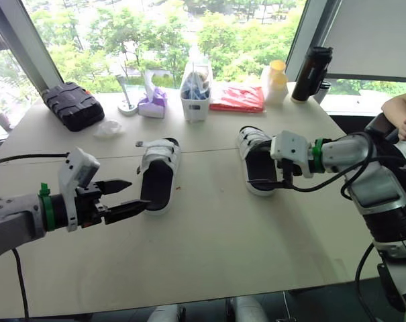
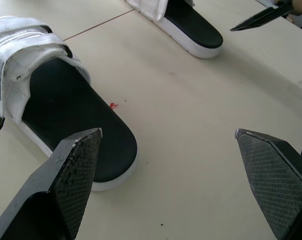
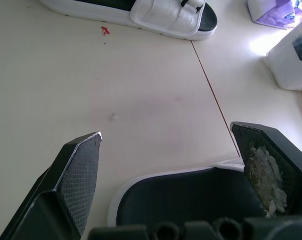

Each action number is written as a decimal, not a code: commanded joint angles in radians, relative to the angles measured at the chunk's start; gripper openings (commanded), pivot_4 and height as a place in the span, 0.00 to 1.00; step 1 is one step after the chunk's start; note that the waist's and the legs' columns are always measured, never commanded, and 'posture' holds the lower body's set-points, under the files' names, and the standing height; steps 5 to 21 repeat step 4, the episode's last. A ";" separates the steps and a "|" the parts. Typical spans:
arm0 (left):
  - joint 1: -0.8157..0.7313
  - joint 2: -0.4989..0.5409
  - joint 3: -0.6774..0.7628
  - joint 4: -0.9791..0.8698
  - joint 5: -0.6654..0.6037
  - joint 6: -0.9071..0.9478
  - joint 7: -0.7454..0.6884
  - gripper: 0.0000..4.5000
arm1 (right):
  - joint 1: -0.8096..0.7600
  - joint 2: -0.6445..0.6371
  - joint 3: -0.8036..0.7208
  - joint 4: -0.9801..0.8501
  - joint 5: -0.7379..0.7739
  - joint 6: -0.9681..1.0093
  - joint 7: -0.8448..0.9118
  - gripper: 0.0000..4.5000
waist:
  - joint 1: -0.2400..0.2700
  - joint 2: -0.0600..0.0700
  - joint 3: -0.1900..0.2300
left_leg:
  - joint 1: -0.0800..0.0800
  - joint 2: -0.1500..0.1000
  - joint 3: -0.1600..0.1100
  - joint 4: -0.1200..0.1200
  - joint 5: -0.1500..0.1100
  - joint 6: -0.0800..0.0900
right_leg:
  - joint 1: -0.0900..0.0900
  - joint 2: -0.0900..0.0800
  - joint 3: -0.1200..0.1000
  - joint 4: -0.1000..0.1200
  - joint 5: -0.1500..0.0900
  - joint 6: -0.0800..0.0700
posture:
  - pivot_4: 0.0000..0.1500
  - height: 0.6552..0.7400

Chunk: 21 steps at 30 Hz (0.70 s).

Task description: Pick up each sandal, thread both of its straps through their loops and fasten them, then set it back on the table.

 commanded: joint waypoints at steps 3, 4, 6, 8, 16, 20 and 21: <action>-0.010 0.017 0.039 -0.023 -0.015 -0.019 -0.010 0.99 | -0.037 -0.020 -0.050 -0.007 0.028 0.016 0.003 1.00 | 0.000 0.000 0.000 | 0.000 0.000 0.000 0.000 0.000 0.000 | 0.000 0.000 0.000 0.000 0.000 0.000 | 1.00 1.00; -0.010 0.019 0.039 -0.025 -0.013 -0.021 -0.013 0.99 | -0.035 -0.021 -0.054 -0.011 0.032 0.021 0.004 1.00 | 0.000 0.000 0.000 | 0.000 0.000 0.000 0.000 0.000 0.000 | 0.000 0.000 0.000 0.000 0.000 0.000 | 1.00 1.00; -0.010 0.019 0.039 -0.025 -0.013 -0.021 -0.013 0.99 | -0.035 -0.021 -0.054 -0.011 0.032 0.021 0.004 1.00 | 0.000 0.000 0.000 | 0.000 0.000 0.000 0.000 0.000 0.000 | 0.000 0.000 0.000 0.000 0.000 0.000 | 1.00 1.00; -0.010 0.019 0.039 -0.025 -0.013 -0.021 -0.013 0.99 | -0.035 -0.021 -0.054 -0.011 0.032 0.021 0.004 1.00 | 0.000 0.000 0.000 | 0.000 0.000 0.000 0.000 0.000 0.000 | 0.000 0.000 0.000 0.000 0.000 0.000 | 1.00 1.00; -0.010 0.019 0.039 -0.025 -0.013 -0.021 -0.013 0.99 | -0.035 -0.021 -0.054 -0.011 0.032 0.021 0.004 1.00 | 0.000 0.000 0.000 | 0.000 0.000 0.000 0.000 0.000 0.000 | 0.000 0.000 0.000 0.000 0.000 0.000 | 1.00 1.00; -0.010 0.019 0.039 -0.025 -0.013 -0.021 -0.013 0.99 | -0.035 -0.021 -0.054 -0.011 0.032 0.021 0.004 1.00 | 0.000 0.000 0.000 | 0.000 0.000 0.000 0.000 0.000 0.000 | 0.000 0.000 0.000 0.000 0.000 0.000 | 1.00 1.00; -0.010 0.019 0.039 -0.025 -0.013 -0.021 -0.013 0.99 | -0.035 -0.021 -0.054 -0.011 0.032 0.021 0.004 1.00 | 0.000 0.000 0.000 | 0.000 0.000 0.000 0.000 0.000 0.000 | 0.000 0.000 0.000 0.000 0.000 0.000 | 1.00 1.00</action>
